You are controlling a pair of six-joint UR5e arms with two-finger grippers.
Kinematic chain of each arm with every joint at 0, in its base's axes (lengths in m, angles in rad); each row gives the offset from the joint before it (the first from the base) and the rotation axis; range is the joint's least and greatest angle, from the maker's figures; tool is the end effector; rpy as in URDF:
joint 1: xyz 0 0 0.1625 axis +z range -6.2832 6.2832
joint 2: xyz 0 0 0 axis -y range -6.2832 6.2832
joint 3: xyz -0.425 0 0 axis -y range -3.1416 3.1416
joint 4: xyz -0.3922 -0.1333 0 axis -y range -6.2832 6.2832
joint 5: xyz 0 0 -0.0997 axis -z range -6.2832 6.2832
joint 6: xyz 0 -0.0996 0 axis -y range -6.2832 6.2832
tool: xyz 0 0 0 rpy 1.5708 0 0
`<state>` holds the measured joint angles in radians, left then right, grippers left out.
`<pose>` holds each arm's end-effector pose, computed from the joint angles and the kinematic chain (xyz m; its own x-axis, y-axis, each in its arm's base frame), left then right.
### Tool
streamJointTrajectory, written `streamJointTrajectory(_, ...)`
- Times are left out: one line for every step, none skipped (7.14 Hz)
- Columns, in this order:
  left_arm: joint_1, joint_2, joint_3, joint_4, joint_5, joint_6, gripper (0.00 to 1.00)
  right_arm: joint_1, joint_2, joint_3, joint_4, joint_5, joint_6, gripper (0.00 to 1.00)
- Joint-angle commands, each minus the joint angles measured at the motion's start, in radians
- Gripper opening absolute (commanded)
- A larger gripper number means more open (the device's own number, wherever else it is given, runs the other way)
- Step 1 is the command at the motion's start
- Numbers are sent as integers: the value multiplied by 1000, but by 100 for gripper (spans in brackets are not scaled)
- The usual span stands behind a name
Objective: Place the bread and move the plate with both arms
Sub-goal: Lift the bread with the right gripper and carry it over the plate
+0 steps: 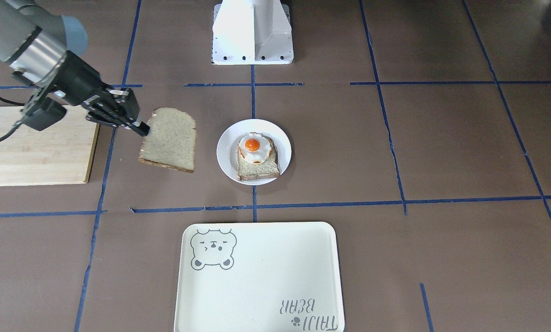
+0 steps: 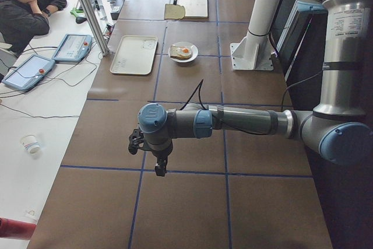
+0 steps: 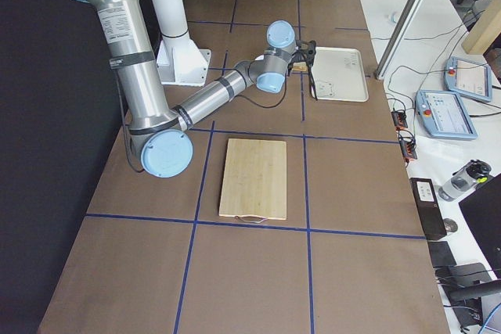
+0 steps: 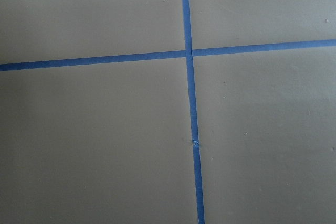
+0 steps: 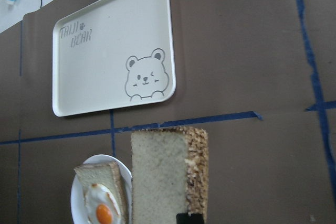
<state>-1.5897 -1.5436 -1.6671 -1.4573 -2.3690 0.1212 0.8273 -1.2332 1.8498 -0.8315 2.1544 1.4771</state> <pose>-0.0710 -0.4750 0.6341 0.6944 0.0761 -0.7155 -0.0656 0.9969 0.0424 -0.3235 -0.4677 0.2570 0.1671 0.0664 0.9837 -0.2353 0.9716 -0.0256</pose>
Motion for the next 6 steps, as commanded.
streamJointTrajectory(1, 0, 6, 0, 1, 0, 100, -230, 88, -7, -8, -263, 29, 0)
streamJointTrajectory(1, 0, 7, 0, 1, 0, 100, -300, 106, -41, -2, -372, 20, 0)
streamJointTrajectory(-1, 0, 9, 0, 1, 0, 100, -315, 127, -79, -5, -393, 11, 0)
streamJointTrajectory(-1, 0, 9, 0, 1, 0, 100, -321, 153, -122, -5, -395, -6, 0)
streamJointTrajectory(-1, 0, 9, 0, 1, 0, 100, -324, 170, -173, -5, -395, -15, 0)
streamJointTrajectory(-1, 0, 9, 0, 1, 0, 100, -324, 169, -188, -6, -395, -23, 0)
